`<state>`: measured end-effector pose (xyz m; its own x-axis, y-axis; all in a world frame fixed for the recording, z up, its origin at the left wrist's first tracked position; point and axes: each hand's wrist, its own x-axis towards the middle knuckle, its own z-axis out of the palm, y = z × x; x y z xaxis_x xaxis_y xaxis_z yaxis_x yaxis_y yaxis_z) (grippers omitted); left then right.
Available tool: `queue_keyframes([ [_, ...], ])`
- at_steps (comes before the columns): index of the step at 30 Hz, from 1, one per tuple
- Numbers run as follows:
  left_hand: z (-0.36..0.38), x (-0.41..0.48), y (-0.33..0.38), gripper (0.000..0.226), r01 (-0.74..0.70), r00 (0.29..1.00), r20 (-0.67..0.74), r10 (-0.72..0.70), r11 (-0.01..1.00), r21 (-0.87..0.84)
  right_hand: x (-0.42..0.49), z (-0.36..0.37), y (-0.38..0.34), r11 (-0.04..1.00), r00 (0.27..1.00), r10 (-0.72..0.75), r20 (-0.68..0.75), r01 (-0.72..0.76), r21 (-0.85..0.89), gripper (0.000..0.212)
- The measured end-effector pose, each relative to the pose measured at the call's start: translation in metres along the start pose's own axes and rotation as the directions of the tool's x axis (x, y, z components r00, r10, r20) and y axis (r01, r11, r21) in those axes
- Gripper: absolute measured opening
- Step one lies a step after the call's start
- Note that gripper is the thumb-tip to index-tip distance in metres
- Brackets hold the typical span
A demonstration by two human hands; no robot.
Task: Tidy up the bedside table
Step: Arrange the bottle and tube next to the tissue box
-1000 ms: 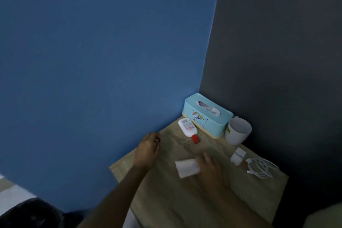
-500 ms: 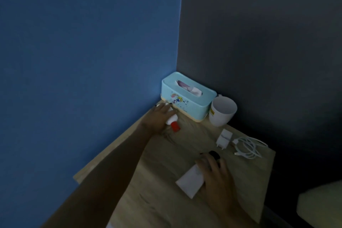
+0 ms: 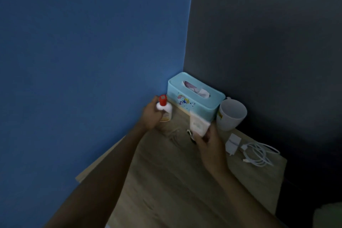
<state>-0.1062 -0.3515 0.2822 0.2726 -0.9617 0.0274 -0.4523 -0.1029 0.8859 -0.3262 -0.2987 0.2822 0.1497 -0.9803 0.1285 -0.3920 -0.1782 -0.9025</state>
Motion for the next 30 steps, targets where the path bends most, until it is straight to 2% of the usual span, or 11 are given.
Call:
queue_keyframes([
  [4, 0.010, 0.017, -0.003, 0.054, 0.002, 0.998, 0.067, 0.005, 0.995, -0.097, 0.039, 0.017, -0.005, 0.992, 0.996, 0.066, -0.062, -0.059, 0.113, 0.031],
  [8, 0.014, 0.026, 0.001, 0.055, -0.027, 0.996, 0.081, 0.037, 0.992, -0.124, 0.057, 0.024, 0.009, 0.988, 0.990, 0.123, -0.070, -0.115, 0.104, 0.033],
  [12, 0.017, 0.018, -0.003, 0.048, -0.007, 0.997, 0.073, 0.018, 0.989, -0.149, 0.055, 0.032, 0.024, 0.993, 0.991, 0.116, -0.073, -0.113, 0.045, 0.037],
  [17, 0.025, -0.005, -0.010, 0.065, -0.041, 0.998, -0.048, 0.029, 0.967, -0.251, 0.045, 0.034, 0.027, 0.996, 0.994, 0.093, -0.050, -0.092, 0.010, 0.040],
  [22, 0.045, -0.027, -0.026, 0.085, -0.095, 0.990, -0.123, 0.073, 0.978, -0.184, 0.030, 0.040, 0.035, 0.992, 0.988, 0.123, -0.092, -0.124, -0.003, 0.041],
  [25, 0.051, -0.026, -0.030, 0.089, -0.060, 0.978, -0.207, 0.019, 0.979, -0.193, 0.031, 0.046, 0.037, 0.995, 0.985, 0.103, -0.142, -0.104, -0.002, 0.037],
  [30, 0.055, -0.020, -0.033, 0.088, -0.035, 0.971, -0.240, 0.008, 0.994, -0.107, 0.034, 0.052, 0.039, 0.996, 0.978, 0.069, -0.199, -0.080, -0.044, 0.030],
])
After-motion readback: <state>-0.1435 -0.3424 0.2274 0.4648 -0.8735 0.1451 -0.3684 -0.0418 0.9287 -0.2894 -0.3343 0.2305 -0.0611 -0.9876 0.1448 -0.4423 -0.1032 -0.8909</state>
